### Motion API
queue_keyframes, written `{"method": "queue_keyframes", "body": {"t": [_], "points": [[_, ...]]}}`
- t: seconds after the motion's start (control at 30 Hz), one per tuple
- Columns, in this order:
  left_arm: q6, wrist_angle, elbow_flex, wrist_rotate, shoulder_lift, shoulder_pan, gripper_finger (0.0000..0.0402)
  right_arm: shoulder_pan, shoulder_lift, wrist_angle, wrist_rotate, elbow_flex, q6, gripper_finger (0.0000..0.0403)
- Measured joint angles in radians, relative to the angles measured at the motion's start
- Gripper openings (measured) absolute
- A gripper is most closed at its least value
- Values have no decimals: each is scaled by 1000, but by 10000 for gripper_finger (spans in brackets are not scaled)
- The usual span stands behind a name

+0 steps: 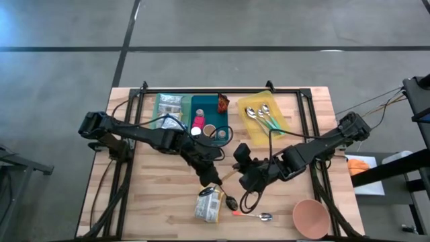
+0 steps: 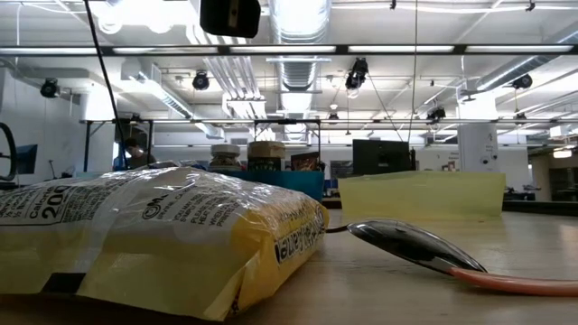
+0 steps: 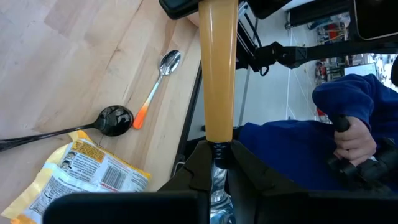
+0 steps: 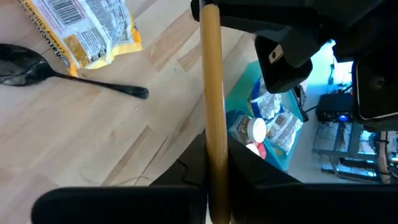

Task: Pick & Place Food Item
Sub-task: Put the yellow spoon into the yellow bin

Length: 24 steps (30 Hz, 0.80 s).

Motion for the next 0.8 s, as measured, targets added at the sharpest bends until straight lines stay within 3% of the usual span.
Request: {"method": "queue_keyframes", "body": {"t": [0.17, 0.4, 0.57, 0.67, 0.8], "points": [[-2, -1, 0, -17, 0, 2, 32, 0, 0, -11, 0, 0, 45, 22], [-49, 2, 0, -32, 0, 6, 124, -2, 0, -72, 2, 0, 281, 21], [-53, -1, 0, -50, -14, 13, 163, -1, -1, -137, -68, 0, 433, 21], [-50, 11, 0, -111, -45, 23, 172, -2, -2, -178, -109, -2, 499, 21], [-19, 13, 0, -265, -109, 30, 174, -4, -1, -227, -132, -6, 586, 21]]}}
